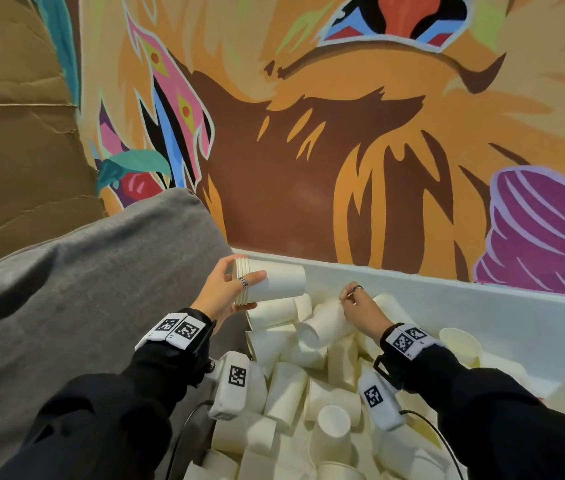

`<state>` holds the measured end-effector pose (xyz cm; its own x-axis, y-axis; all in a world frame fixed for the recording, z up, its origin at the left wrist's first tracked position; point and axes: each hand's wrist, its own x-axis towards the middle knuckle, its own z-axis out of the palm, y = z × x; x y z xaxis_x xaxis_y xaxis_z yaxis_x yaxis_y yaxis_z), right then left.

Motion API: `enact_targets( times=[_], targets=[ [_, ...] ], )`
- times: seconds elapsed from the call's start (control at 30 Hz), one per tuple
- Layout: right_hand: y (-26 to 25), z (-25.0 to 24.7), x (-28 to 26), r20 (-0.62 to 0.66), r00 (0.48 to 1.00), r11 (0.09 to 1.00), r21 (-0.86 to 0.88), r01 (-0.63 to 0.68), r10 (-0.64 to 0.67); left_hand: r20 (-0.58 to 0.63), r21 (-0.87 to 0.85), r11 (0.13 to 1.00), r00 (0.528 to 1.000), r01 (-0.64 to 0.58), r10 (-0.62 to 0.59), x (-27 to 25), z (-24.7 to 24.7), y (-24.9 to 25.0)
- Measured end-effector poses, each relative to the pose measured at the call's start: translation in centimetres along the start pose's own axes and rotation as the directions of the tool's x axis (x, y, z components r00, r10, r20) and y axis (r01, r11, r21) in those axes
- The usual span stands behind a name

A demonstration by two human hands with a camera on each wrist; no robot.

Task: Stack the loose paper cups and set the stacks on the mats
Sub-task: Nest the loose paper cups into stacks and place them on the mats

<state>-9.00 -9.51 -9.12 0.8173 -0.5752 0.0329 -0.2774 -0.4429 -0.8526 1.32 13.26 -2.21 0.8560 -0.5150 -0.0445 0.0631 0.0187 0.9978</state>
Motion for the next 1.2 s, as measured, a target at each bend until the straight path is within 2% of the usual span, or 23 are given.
enact_targets(
  times=[0.13, 0.23, 0.37, 0.5, 0.63, 0.73, 0.9, 1.0, 1.1, 1.2],
  targets=[
    [-0.7, -0.2, -0.3, 0.005, 0.997, 0.959, 0.274, -0.072, 0.073, 0.007, 0.01, 1.0, 1.0, -0.004, 0.004, 0.0, 0.3, -0.1],
    [-1.1, -0.4, -1.1, -0.016, 1.0, 0.939, 0.343, -0.014, 0.021, 0.009, 0.005, 1.0, 1.0, -0.018, 0.018, 0.0, 0.6, 0.1],
    [-1.8, -1.2, -1.9, -0.104, 0.986, 0.954, 0.258, 0.151, -0.127, 0.002, -0.023, 0.999, 0.999, -0.033, 0.033, 0.0, 0.8, 0.5],
    [-2.0, -2.1, -2.4, -0.124, 0.973, 0.964, 0.162, 0.213, -0.194, -0.01, -0.03, 0.999, 0.999, -0.045, 0.044, 0.0, 0.9, 0.9],
    [-2.1, -2.6, -2.8, -0.126, 0.982, 0.96, 0.226, 0.164, -0.138, -0.009, -0.027, 0.998, 0.999, -0.049, 0.049, -0.1, 1.0, 1.0],
    [-2.5, -2.7, -3.4, -0.066, 0.994, 0.958, 0.267, 0.105, -0.091, -0.001, -0.027, 0.999, 0.999, -0.047, 0.047, -0.3, 1.2, 1.0],
    [-2.9, -2.5, -4.3, -0.007, 0.999, 0.987, 0.153, 0.044, -0.043, 0.005, -0.028, 0.999, 0.999, -0.046, 0.046, -0.4, 1.4, 1.2],
    [-3.0, -2.5, -4.6, 0.027, 0.994, 0.993, 0.05, 0.108, -0.109, 0.004, -0.041, 0.998, 0.999, -0.046, 0.046, -0.5, 1.6, 1.4],
    [-3.5, -2.4, -4.7, -0.023, 0.97, 0.968, -0.073, 0.239, -0.241, 0.015, -0.045, 0.998, 0.999, -0.049, 0.05, -0.5, 1.7, 1.6],
    [-4.1, -2.4, -5.1, 0.007, 0.962, 0.956, -0.118, 0.27, -0.271, 0.035, -0.036, 0.998, 0.998, -0.047, 0.048, -0.6, 1.8, 1.5]
  ],
)
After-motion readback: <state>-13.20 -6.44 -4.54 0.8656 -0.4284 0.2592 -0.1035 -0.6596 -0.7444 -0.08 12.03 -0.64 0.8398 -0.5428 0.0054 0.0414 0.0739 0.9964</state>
